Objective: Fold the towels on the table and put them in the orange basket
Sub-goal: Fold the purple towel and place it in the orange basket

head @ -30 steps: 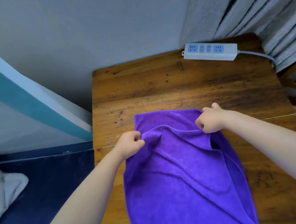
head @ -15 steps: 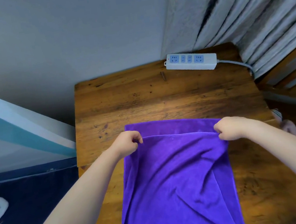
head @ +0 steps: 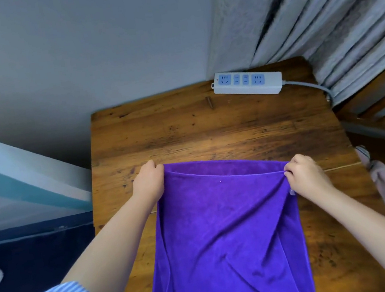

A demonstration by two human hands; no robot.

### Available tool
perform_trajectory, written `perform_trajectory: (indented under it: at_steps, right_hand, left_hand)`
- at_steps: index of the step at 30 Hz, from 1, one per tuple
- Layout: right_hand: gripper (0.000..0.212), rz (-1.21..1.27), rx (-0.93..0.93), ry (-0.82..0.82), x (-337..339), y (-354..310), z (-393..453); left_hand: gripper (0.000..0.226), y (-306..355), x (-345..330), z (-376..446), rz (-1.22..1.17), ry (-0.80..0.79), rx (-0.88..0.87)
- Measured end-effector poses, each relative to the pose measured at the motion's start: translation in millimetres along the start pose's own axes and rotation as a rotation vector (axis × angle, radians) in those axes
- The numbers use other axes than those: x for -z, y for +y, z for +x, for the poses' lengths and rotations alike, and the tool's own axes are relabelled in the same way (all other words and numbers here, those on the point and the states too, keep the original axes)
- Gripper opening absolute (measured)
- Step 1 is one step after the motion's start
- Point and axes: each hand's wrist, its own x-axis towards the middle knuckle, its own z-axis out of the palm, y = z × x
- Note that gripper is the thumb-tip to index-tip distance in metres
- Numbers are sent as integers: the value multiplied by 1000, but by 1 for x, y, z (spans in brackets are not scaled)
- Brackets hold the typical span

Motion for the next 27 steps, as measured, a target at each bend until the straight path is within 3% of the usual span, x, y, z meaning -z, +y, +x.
perform_trajectory:
  at_steps: [9, 18, 27]
  right_hand:
    - [21, 111, -64, -79, -4, -2, 18]
    - [13, 249, 135, -186, 20, 9, 19]
    - [15, 170, 190, -131, 43, 6, -7]
  left_hand:
    - [27, -1, -15, 33, -138, -99, -38]
    - [21, 0, 3, 35, -380, -182, -47]
    - [21, -22, 35, -4, -102, -101, -134]
